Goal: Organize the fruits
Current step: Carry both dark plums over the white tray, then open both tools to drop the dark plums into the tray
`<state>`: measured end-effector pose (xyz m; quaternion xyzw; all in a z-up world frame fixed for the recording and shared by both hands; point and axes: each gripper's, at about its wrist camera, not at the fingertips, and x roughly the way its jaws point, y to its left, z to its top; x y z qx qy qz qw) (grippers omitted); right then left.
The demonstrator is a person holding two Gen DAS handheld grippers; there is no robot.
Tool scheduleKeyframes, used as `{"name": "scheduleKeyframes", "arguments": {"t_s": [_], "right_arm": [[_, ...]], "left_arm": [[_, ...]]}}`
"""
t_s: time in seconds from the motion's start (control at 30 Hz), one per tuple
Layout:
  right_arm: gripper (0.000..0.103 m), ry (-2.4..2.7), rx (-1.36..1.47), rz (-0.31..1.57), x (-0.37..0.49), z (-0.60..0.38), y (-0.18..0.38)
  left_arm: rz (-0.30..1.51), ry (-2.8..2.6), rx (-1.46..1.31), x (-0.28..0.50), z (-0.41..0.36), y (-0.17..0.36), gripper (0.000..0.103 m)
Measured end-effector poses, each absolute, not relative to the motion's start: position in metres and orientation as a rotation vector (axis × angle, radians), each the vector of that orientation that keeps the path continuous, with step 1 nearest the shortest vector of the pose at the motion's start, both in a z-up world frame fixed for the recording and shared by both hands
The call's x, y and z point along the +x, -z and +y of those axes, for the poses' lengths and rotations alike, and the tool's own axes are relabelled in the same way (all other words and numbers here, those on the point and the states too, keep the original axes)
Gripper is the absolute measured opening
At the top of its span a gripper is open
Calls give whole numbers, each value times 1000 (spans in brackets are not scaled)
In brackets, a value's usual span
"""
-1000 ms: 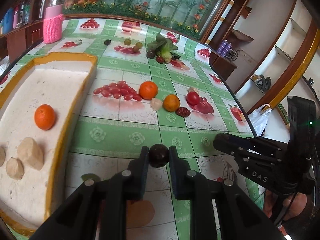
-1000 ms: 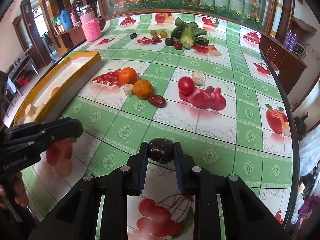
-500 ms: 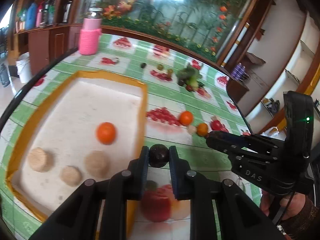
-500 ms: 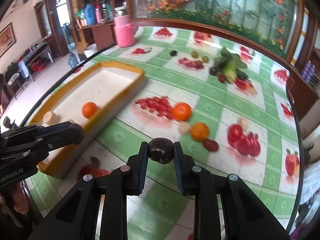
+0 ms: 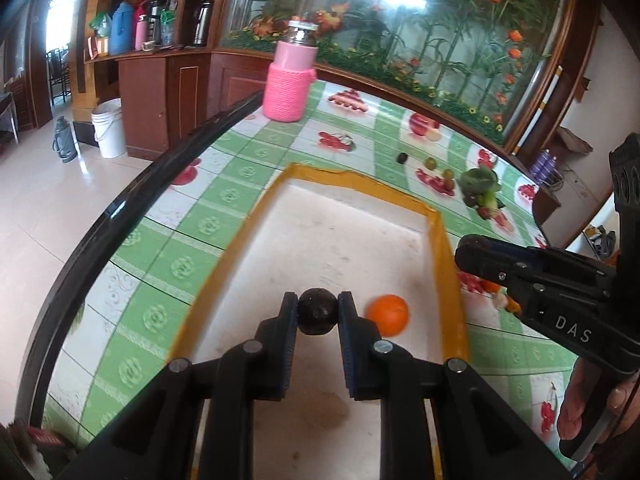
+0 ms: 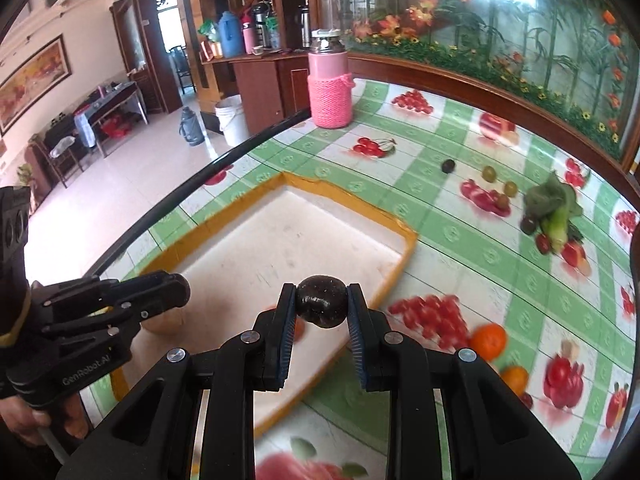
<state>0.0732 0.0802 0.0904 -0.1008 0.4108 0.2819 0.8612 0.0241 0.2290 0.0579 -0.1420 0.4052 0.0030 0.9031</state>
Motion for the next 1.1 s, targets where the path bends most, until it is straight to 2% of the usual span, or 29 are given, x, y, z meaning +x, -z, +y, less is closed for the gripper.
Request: {"name": "scheduleKeyframes", "arguments": {"t_s": [0.47,0.9,1.0,1.1], "right_arm": [[24,-548,-285,1010,123,126,-30],[27,-548,-378,1037,125,138,-14],[34,-533,-407,1026,122,139,-14],[39,-520,-428,1017,118,136,-15]], "left_arm": [[958,-27,-322,62,247,-22,23],[995,-43,-356,66,248,-18,23],[997,-34,-376,63,248,-18,28],[994,-23,-401,59,246,-20,38]]}}
